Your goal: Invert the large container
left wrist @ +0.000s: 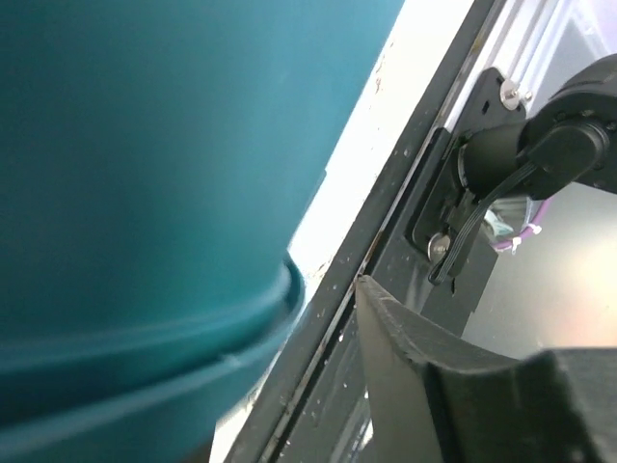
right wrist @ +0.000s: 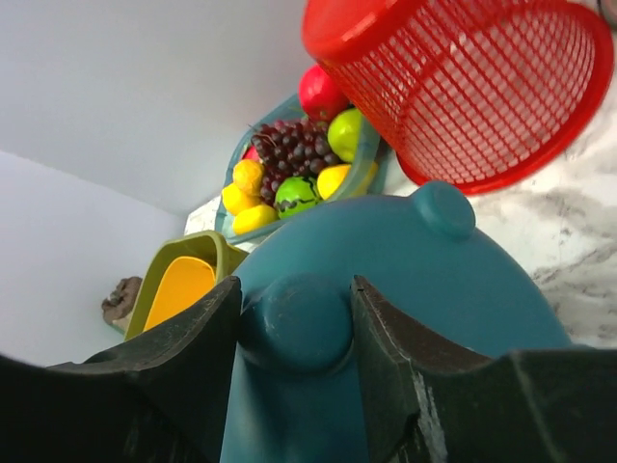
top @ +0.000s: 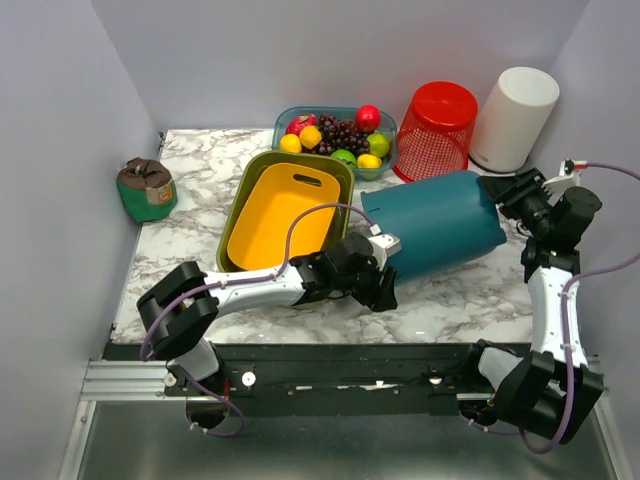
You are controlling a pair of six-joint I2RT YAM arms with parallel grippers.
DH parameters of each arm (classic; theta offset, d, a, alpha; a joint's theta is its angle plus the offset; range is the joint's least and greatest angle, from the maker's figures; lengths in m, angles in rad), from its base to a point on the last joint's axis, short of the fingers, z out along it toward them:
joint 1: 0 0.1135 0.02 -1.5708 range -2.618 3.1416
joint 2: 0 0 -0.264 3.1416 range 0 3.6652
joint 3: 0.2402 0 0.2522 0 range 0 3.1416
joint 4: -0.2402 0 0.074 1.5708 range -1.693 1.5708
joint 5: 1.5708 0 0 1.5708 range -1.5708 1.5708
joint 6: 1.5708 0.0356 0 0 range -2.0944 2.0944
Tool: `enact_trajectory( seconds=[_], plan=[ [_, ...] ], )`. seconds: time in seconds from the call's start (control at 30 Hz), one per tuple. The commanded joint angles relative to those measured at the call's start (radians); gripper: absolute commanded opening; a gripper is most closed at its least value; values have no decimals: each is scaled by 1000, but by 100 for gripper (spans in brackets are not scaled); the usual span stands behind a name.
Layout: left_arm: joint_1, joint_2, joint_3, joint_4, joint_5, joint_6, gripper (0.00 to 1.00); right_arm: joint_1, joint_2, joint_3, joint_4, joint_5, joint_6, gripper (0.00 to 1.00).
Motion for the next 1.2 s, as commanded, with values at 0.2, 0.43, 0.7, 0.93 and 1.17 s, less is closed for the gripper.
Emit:
enact_trajectory(
  seconds=[0.2, 0.43, 0.7, 0.93, 1.17],
  plan=[
    [3, 254, 251, 41, 120, -56, 63, 39, -127, 179, -278, -13, -173, 38],
    [5, 326, 333, 66, 142, -104, 63, 80, -123, 162, -328, 35, -211, 39],
    [23, 233, 250, 29, 57, -95, 63, 80, -169, 73, -329, 110, -245, 52],
    [24, 101, 211, -25, -24, -53, 64, 80, -206, 188, -390, 92, -279, 67],
    [23, -51, 193, -46, -159, 22, 70, 80, -327, 210, -447, -101, -305, 93]
  ],
)
